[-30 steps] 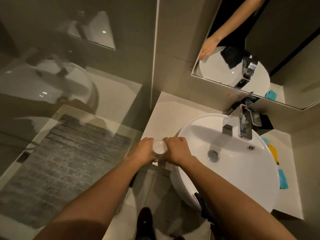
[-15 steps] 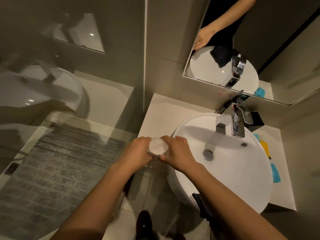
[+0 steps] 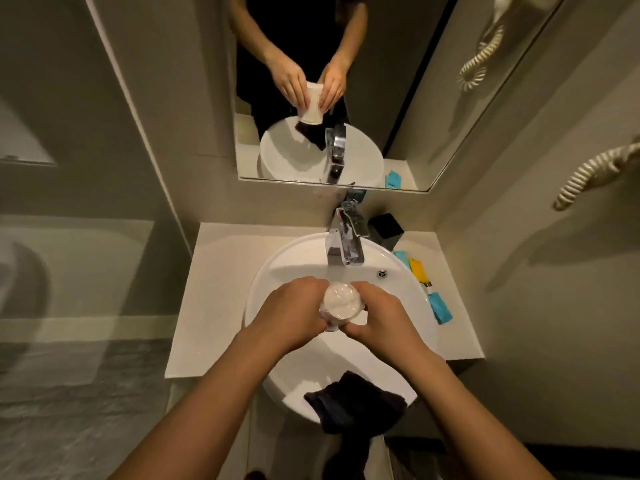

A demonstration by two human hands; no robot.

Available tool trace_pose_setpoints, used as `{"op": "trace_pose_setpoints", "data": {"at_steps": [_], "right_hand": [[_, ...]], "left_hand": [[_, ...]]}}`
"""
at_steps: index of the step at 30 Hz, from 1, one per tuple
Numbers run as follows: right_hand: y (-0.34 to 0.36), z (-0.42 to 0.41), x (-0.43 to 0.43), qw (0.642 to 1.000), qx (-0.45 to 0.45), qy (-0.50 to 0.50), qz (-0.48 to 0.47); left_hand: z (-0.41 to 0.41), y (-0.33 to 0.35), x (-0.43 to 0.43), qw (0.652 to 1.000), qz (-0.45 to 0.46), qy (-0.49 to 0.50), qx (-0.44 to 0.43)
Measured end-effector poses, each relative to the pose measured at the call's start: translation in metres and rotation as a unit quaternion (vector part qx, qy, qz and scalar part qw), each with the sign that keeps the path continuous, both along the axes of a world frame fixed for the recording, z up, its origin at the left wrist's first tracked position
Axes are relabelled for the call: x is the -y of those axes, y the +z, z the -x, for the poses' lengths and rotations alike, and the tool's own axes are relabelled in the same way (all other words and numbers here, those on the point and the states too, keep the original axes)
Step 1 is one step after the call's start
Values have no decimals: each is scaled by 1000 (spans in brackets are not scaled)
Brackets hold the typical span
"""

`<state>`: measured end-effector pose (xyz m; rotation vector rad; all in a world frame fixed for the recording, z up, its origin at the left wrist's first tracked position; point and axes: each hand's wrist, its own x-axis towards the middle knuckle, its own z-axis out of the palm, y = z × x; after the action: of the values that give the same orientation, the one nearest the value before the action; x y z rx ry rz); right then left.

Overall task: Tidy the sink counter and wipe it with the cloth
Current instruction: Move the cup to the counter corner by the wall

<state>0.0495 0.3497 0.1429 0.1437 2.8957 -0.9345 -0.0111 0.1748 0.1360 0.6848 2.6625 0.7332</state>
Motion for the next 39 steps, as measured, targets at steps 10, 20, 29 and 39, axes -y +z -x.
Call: {"op": "trace_pose_setpoints", "data": {"at_steps": [10, 20, 29, 39], "right_hand": [[20, -3, -168, 993, -26, -112, -4], [-12, 89, -291, 977, -31, -190, 96], [-75, 163, -328, 967, -7, -235, 103], [-135, 207, -340, 951, 34, -299, 68]], "left_hand": [[31, 28, -185, 993, -2, -108, -58], [118, 1, -320, 996, -49, -76, -9], [177, -74, -381, 994, -103, 24, 24], [208, -130, -413, 990, -102, 58, 80]]}}
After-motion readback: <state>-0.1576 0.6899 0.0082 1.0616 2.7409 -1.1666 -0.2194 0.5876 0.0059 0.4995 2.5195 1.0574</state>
